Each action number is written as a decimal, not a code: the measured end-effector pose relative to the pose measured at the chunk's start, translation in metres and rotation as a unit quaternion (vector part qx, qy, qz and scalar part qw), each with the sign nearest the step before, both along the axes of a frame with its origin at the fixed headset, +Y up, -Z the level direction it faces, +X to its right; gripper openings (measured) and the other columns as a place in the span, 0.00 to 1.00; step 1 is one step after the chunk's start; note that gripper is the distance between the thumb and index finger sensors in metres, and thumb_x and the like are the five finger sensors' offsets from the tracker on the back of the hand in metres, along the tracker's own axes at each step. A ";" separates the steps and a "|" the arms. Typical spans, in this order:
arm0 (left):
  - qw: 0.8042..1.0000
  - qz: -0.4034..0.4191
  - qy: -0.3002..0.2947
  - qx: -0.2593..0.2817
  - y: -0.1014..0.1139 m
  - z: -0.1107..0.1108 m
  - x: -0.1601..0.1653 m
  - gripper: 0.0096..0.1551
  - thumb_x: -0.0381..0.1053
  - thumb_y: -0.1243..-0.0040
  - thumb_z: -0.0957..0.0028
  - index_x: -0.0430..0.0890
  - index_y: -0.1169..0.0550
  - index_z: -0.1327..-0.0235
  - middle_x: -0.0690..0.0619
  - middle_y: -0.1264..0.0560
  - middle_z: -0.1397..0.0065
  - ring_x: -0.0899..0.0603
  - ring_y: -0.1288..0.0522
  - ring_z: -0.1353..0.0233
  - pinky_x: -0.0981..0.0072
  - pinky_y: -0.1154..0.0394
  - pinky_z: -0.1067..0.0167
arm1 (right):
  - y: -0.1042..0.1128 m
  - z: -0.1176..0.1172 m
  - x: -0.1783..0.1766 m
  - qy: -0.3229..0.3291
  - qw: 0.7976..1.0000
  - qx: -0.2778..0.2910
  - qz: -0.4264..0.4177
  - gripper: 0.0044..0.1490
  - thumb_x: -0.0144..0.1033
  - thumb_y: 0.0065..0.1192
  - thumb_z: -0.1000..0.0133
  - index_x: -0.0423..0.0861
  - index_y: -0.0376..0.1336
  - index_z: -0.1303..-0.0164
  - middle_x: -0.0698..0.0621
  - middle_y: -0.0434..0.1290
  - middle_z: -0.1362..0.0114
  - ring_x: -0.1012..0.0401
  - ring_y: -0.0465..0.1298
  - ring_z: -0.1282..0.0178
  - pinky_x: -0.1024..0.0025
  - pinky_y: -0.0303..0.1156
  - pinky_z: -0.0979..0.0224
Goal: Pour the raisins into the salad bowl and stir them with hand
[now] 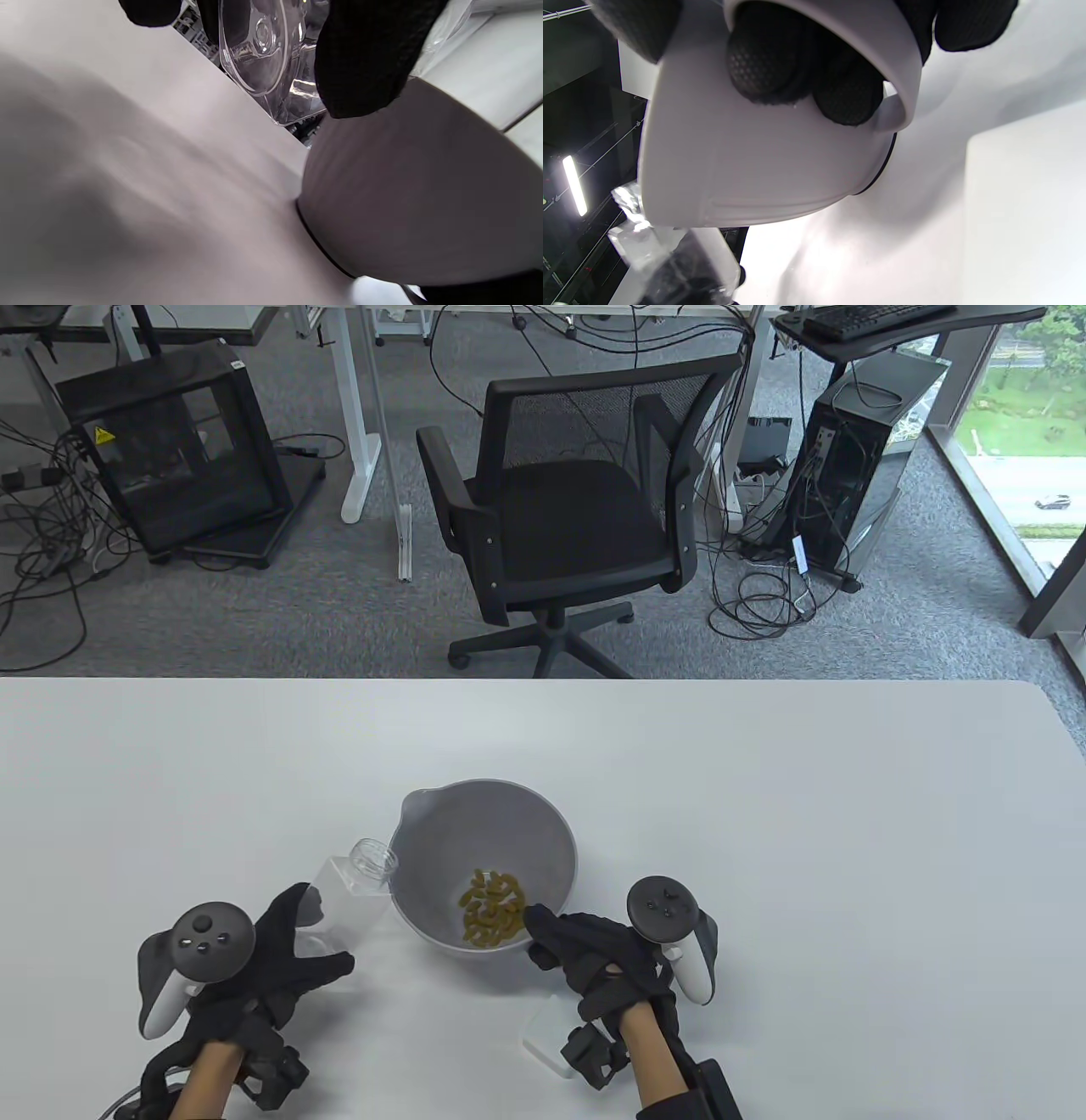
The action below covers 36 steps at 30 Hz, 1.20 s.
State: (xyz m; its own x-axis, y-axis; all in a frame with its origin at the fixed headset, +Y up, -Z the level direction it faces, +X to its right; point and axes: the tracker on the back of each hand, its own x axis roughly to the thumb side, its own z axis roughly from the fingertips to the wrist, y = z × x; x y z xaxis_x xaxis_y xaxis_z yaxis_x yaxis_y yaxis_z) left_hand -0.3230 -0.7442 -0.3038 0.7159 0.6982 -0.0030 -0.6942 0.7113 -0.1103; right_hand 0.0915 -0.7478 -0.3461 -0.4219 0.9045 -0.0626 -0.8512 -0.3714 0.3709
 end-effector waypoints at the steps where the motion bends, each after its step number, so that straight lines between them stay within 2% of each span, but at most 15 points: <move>1: 0.999 -0.013 0.012 -0.032 -0.016 -0.002 -0.011 0.57 0.58 0.23 0.51 0.45 0.46 0.20 0.37 0.44 0.16 0.15 0.51 0.21 0.12 0.51 0.37 | 0.000 0.000 0.000 0.000 1.000 -0.001 -0.001 0.40 0.67 0.50 0.40 0.38 0.71 0.64 0.37 0.76 0.40 0.40 0.66 0.27 0.33 0.60 0.31; 4: 0.991 -0.070 0.022 -0.115 -0.041 -0.002 -0.036 0.57 0.67 0.33 0.48 0.52 0.52 0.19 0.38 0.57 0.13 0.17 0.65 0.22 0.12 0.62 0.38 | 0.000 0.000 0.000 0.002 1.000 0.000 0.000 0.40 0.67 0.50 0.40 0.38 0.71 0.64 0.37 0.76 0.40 0.40 0.66 0.27 0.33 0.60 0.31; 5: 0.992 -0.053 0.028 -0.107 -0.042 -0.001 -0.043 0.57 0.68 0.34 0.47 0.52 0.54 0.19 0.37 0.62 0.14 0.17 0.66 0.23 0.13 0.63 0.38 | 0.000 0.000 0.000 0.002 1.000 0.000 0.000 0.40 0.67 0.50 0.40 0.39 0.71 0.64 0.38 0.76 0.40 0.40 0.66 0.27 0.33 0.60 0.31; 7: 0.989 -0.026 0.100 -0.105 -0.045 0.004 -0.054 0.57 0.66 0.32 0.48 0.54 0.53 0.19 0.38 0.63 0.13 0.19 0.69 0.22 0.12 0.67 0.38 | 0.000 -0.001 0.001 0.003 1.000 0.000 0.001 0.40 0.68 0.49 0.40 0.39 0.71 0.64 0.38 0.76 0.40 0.40 0.66 0.27 0.33 0.60 0.31; 14: 0.979 -0.027 0.128 -0.154 -0.052 0.012 -0.064 0.58 0.68 0.34 0.48 0.55 0.57 0.20 0.39 0.68 0.14 0.21 0.74 0.22 0.17 0.71 0.35 | 0.000 0.000 0.001 0.004 1.000 -0.001 -0.002 0.40 0.68 0.49 0.40 0.39 0.71 0.63 0.38 0.76 0.39 0.40 0.65 0.27 0.33 0.60 0.31; 16: 0.961 -0.065 0.126 -0.237 -0.067 0.016 -0.066 0.58 0.68 0.35 0.49 0.56 0.56 0.19 0.45 0.73 0.16 0.31 0.80 0.22 0.26 0.79 0.33 | 0.000 0.000 0.001 0.004 1.000 -0.001 -0.002 0.40 0.68 0.49 0.40 0.39 0.71 0.63 0.37 0.76 0.39 0.40 0.65 0.27 0.33 0.60 0.31; 17: 0.968 -0.056 0.089 -0.230 -0.067 0.017 -0.067 0.57 0.69 0.38 0.44 0.56 0.59 0.19 0.44 0.76 0.17 0.31 0.83 0.23 0.27 0.80 0.35 | 0.000 0.000 0.001 0.004 1.000 -0.001 -0.003 0.40 0.68 0.49 0.40 0.39 0.71 0.63 0.38 0.76 0.39 0.40 0.65 0.27 0.33 0.60 0.31; 23: 0.966 -0.082 0.107 -0.219 -0.063 0.015 -0.065 0.58 0.68 0.36 0.46 0.54 0.57 0.18 0.42 0.73 0.16 0.27 0.79 0.22 0.23 0.76 0.34 | -0.001 0.000 0.002 0.003 1.000 -0.001 -0.002 0.40 0.68 0.49 0.40 0.39 0.71 0.63 0.38 0.76 0.39 0.40 0.65 0.27 0.33 0.60 0.31; 25: 0.972 -0.071 0.087 -0.208 -0.060 0.016 -0.066 0.68 0.68 0.34 0.49 0.52 0.66 0.20 0.36 0.78 0.20 0.25 0.79 0.24 0.20 0.76 0.36 | -0.001 0.000 0.002 0.003 1.000 0.000 -0.001 0.40 0.68 0.49 0.40 0.39 0.71 0.65 0.38 0.76 0.39 0.40 0.66 0.27 0.33 0.60 0.31; 27: 0.978 -0.036 0.047 -0.201 -0.042 0.017 -0.076 0.76 0.71 0.35 0.49 0.48 0.77 0.27 0.28 0.83 0.27 0.19 0.79 0.27 0.14 0.74 0.41 | 0.000 0.000 0.002 0.006 1.000 0.001 0.006 0.39 0.68 0.49 0.41 0.40 0.71 0.67 0.40 0.78 0.41 0.41 0.66 0.28 0.33 0.60 0.31; 28: 0.983 0.022 0.035 -0.176 -0.019 0.024 -0.082 0.78 0.71 0.36 0.48 0.46 0.80 0.30 0.27 0.85 0.29 0.19 0.81 0.27 0.14 0.75 0.42 | 0.000 -0.001 0.002 0.008 1.000 0.001 0.008 0.39 0.68 0.49 0.41 0.40 0.72 0.68 0.41 0.78 0.41 0.41 0.66 0.28 0.33 0.60 0.32; 31: 0.991 0.102 0.064 0.053 0.067 0.045 -0.059 0.74 0.67 0.35 0.44 0.41 0.75 0.25 0.26 0.82 0.26 0.18 0.77 0.26 0.12 0.74 0.41 | 0.002 -0.002 0.000 0.010 1.000 0.000 0.019 0.39 0.69 0.49 0.41 0.41 0.72 0.69 0.42 0.78 0.43 0.42 0.67 0.28 0.34 0.60 0.31; 33: 0.976 0.017 0.082 0.201 0.122 0.050 -0.004 0.62 0.66 0.41 0.38 0.37 0.62 0.18 0.24 0.68 0.19 0.16 0.62 0.22 0.11 0.62 0.37 | 0.003 -0.003 -0.001 0.015 1.000 0.000 0.024 0.40 0.69 0.48 0.41 0.41 0.72 0.69 0.43 0.79 0.43 0.42 0.67 0.28 0.34 0.60 0.31; 35: 0.961 -0.076 0.038 0.263 0.155 0.033 0.056 0.50 0.65 0.42 0.37 0.37 0.45 0.16 0.26 0.46 0.16 0.18 0.42 0.22 0.13 0.48 0.35 | 0.003 -0.003 -0.001 0.016 1.000 0.000 0.024 0.40 0.69 0.49 0.41 0.41 0.72 0.69 0.43 0.79 0.44 0.42 0.67 0.29 0.34 0.60 0.32; 36: 0.961 -0.119 -0.007 0.250 0.164 0.017 0.086 0.45 0.65 0.43 0.37 0.40 0.39 0.17 0.30 0.39 0.17 0.21 0.35 0.23 0.16 0.43 0.34 | 0.003 -0.003 -0.001 0.015 1.000 0.000 0.024 0.40 0.69 0.48 0.41 0.41 0.72 0.69 0.43 0.79 0.44 0.42 0.68 0.29 0.34 0.61 0.32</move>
State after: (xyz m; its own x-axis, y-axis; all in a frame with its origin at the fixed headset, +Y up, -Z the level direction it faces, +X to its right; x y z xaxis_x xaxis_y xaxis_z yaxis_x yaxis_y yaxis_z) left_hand -0.2365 -0.5803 -0.2871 0.8526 0.4271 0.3010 -0.5069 0.8159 0.2781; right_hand 0.0901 -0.7450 -0.3489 -0.4661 0.8834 -0.0484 -0.8210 -0.4114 0.3959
